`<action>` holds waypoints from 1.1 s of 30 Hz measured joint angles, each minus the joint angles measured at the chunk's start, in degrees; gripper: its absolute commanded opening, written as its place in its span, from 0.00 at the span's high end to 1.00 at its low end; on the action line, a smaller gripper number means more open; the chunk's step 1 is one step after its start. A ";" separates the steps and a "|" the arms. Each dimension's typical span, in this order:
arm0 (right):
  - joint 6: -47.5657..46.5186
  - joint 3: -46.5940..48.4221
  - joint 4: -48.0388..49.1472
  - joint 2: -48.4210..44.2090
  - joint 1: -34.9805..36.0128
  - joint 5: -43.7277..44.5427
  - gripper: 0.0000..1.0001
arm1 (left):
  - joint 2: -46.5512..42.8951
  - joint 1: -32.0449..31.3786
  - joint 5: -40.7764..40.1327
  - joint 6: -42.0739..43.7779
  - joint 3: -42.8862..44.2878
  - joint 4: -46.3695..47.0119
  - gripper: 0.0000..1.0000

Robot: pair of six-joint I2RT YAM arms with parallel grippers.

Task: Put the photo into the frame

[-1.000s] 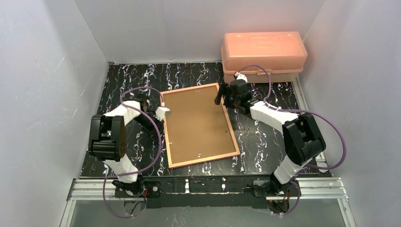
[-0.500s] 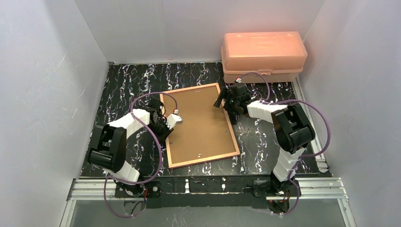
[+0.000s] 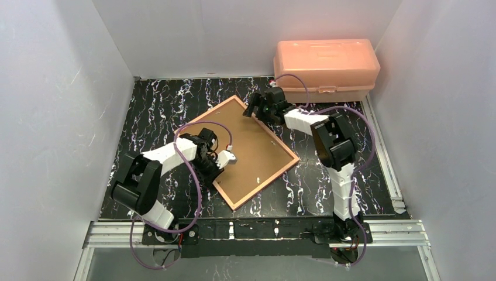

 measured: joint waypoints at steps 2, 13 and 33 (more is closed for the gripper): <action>-0.68 3.28 -0.11 2.23 1.49 0.02 0.01 | 0.24 -1.33 0.28 -1.03 0.00 -1.51 0.91; -3.96 12.37 -7.96 4.37 5.55 0.96 0.01 | 3.30 -4.59 4.63 -7.08 6.51 -9.64 0.86; 4.04 -36.39 -19.52 -50.12 6.95 10.78 0.01 | 26.58 35.45 6.29 -14.88 50.62 -11.82 0.86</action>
